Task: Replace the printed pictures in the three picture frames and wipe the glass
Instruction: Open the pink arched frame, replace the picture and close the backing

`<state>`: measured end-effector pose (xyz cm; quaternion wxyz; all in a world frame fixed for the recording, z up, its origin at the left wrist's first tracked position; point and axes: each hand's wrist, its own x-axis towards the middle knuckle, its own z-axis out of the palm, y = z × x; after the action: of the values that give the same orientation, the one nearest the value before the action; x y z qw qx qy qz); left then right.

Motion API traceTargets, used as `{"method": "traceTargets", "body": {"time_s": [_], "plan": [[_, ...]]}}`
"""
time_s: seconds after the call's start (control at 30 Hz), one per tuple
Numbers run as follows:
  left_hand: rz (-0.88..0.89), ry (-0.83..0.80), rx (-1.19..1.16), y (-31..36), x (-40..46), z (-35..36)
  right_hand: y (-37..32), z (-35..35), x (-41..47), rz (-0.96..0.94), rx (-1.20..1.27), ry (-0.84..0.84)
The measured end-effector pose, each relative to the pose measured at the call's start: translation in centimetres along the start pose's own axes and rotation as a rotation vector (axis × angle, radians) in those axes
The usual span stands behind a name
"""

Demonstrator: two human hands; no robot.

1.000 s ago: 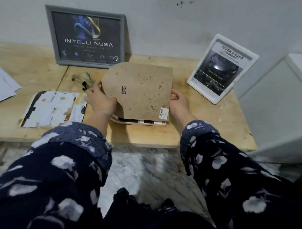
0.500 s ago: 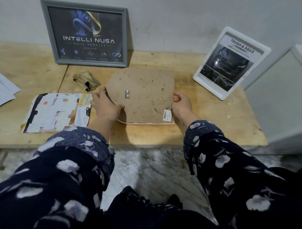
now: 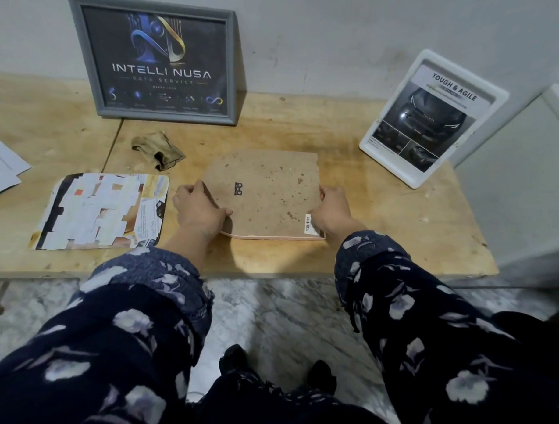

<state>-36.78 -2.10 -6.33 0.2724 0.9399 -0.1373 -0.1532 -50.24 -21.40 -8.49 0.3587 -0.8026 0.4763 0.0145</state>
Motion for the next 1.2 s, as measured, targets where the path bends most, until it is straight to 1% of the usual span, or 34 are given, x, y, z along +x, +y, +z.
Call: {"method": "traceTargets", "body": {"time_s": [0.17,0.33,0.5,0.63,0.7,0.8,0.93,1.0,1.1,1.2], "plan": [[0.036,-0.042,0.118,-0.1,0.0,0.0,-0.9,-1.2,-1.3,-0.025,-0.192,-0.050],[0.060,-0.140,0.336,0.2,0.6,-0.6,-1.8,-1.5,-1.9,-0.067,-0.367,-0.104],[0.072,-0.199,0.560,1.4,1.2,-1.4,-2.4,-2.3,-1.5,-0.087,-0.498,-0.123],[0.141,-0.203,0.692,2.0,1.9,-2.0,-3.1,-3.1,-1.2,-0.156,-0.626,-0.089],[0.188,-0.238,0.736,2.3,2.5,-2.2,-3.4,-3.5,-0.7,-0.193,-0.704,-0.084],[0.196,-0.322,0.737,2.7,3.4,-2.4,-3.7,-3.9,0.1,-0.208,-0.726,-0.164],[0.275,-0.351,0.848,3.9,4.0,-3.0,-3.9,-4.1,1.0,-0.258,-0.693,-0.265],[0.312,-0.380,0.853,4.4,4.3,-3.2,-4.0,-4.0,1.4,-0.271,-0.762,-0.297],[0.321,-0.443,0.894,5.0,5.0,-2.9,-4.6,-4.1,2.2,-0.283,-0.865,-0.361],[0.328,-0.460,0.934,5.4,5.5,-2.6,-5.4,-4.1,2.7,-0.316,-0.878,-0.433]]}}
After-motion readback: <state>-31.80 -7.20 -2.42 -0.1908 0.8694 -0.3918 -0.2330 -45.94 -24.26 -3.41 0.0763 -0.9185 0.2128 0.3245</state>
